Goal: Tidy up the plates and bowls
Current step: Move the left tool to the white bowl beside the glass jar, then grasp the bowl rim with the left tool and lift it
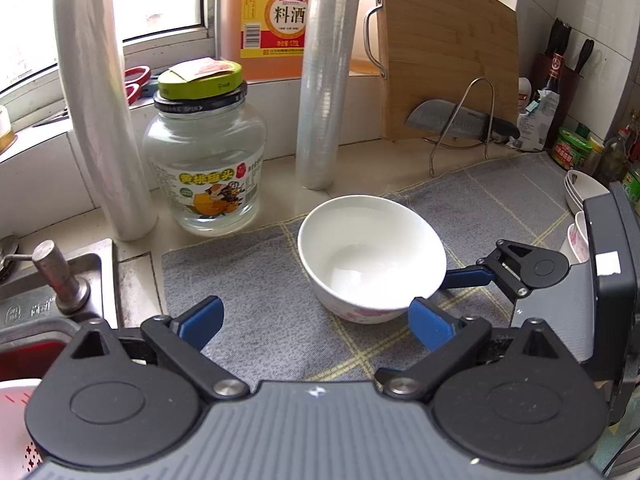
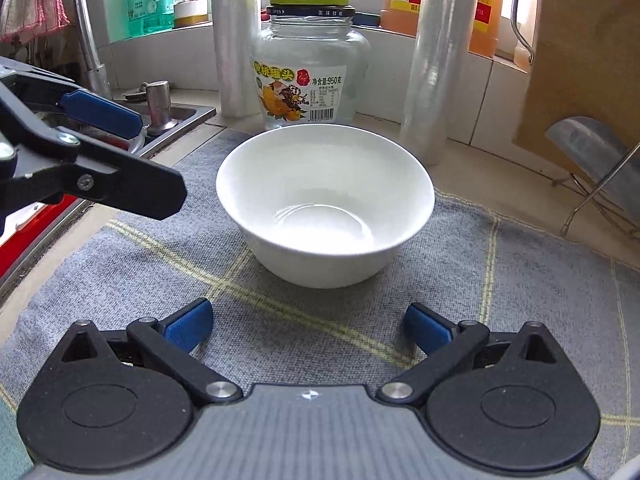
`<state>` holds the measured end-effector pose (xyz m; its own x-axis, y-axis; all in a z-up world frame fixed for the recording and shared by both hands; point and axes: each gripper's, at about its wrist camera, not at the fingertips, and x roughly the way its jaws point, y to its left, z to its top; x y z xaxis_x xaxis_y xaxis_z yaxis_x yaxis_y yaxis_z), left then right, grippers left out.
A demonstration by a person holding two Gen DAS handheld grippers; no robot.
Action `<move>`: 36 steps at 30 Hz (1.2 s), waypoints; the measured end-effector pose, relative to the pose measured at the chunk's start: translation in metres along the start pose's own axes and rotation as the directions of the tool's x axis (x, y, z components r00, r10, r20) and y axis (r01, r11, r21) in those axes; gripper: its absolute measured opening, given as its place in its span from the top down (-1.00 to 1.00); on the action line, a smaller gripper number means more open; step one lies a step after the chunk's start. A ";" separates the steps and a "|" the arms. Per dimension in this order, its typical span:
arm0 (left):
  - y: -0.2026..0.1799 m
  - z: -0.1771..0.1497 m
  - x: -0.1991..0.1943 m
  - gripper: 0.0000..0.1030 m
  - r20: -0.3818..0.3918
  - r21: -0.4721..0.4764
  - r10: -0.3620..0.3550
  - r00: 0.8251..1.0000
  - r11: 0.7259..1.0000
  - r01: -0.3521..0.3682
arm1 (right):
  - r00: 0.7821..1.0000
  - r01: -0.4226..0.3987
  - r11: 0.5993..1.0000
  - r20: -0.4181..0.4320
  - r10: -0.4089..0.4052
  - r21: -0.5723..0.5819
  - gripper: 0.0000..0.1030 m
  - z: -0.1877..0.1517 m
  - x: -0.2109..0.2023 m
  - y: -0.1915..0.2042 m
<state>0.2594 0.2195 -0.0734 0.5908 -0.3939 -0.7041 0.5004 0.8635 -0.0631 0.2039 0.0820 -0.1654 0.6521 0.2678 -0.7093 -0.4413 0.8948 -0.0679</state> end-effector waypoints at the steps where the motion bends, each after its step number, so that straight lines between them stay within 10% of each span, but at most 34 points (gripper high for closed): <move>1: 0.000 0.003 0.002 -0.91 -0.002 0.008 -0.007 1.000 1.000 0.007 | 1.000 0.000 1.000 0.004 0.000 -0.001 -1.00 0.000 0.001 0.001; 22: 0.004 0.042 0.060 -0.85 -0.102 0.112 -0.080 0.992 0.989 0.092 | 0.999 0.035 0.999 0.028 -0.034 -0.025 -1.00 0.016 0.008 0.003; 36: 0.003 0.056 0.070 -0.34 -0.143 0.129 -0.141 0.980 0.979 0.159 | 0.995 0.046 0.999 0.093 -0.043 -0.028 -0.89 0.024 -0.001 0.001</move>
<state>0.3382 0.1769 -0.0835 0.4182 -0.4626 -0.7818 0.6654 0.7419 -0.0830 0.2179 0.0916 -0.1480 0.7250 0.2606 -0.6375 -0.4275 0.8960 -0.1199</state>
